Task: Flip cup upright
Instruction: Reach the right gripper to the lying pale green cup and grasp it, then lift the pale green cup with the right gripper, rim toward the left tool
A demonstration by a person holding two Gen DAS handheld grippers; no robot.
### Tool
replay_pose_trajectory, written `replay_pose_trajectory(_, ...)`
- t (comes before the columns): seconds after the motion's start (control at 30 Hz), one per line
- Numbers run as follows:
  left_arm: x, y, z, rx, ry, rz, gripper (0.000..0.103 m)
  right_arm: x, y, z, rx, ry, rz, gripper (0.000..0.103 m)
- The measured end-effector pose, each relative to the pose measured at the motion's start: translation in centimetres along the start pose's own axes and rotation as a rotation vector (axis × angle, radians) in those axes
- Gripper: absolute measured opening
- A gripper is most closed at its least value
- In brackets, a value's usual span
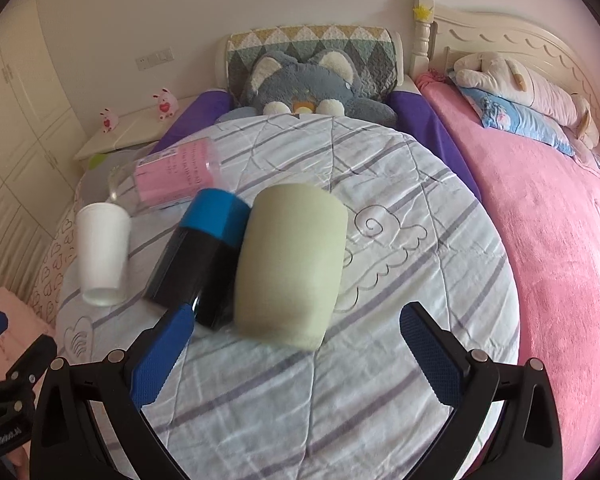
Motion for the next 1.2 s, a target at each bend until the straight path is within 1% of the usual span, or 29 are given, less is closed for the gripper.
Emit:
replay_pose_trajectory(0.17,-0.9,1.5,0.7,0.016,0.005,-0.017,0.103,-1.2,2.3,-0.2,-0.006,-0.013,-0.054,0.103)
replay_pose_trajectory(0.33,-1.2,2.7,0.9,0.027,0.010,-0.037,0.103,-1.9,4.3,-0.1,0.002,-0.024,-0.100,0.102)
replay_pose_trajectory(0.4,-1.2,3.1,0.9,0.032,0.009,-0.044,0.103,-2.1,4.9,0.0,0.010,-0.026,-0.117,0.094)
replay_pose_trajectory(0.6,-1.1,3.3,0.7,0.038,0.003,-0.048,0.103,-2.6,7.2,-0.3,-0.001,-0.042,-0.186,0.094)
replay_pose_trajectory(0.77,-1.0,3.3,0.3,0.036,-0.001,-0.049,0.103,-2.3,8.8,-0.6,-0.013,-0.045,-0.231,0.094)
replay_pose_trajectory(0.8,-0.9,3.3,0.2,0.036,-0.003,-0.049,0.103,-2.1,9.1,-0.8,-0.024,-0.045,-0.240,0.091)
replay_pose_trajectory(0.87,-0.7,3.1,0.1,0.037,-0.005,-0.047,0.103,-1.8,9.1,-1.1,-0.050,-0.050,-0.248,0.084)
replay_pose_trajectory(0.97,-0.4,2.6,0.1,0.036,-0.005,-0.042,0.103,-1.5,8.4,-1.5,-0.037,-0.079,-0.230,0.083)
replay_pose_trajectory(1.2,0.1,1.0,0.6,0.042,0.002,-0.025,0.103,-0.2,5.6,-1.0,-0.063,-0.090,-0.203,0.083)
Point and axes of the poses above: each gripper's, at about its wrist camera, not at the fingertips, and y roughly the way its jaws point, z to its right, x to its underside, the point moved 7 cm from there along y, roughly the way its jaws point, and after that the axes turned 1 degree about -x, right-handed, at the moved point
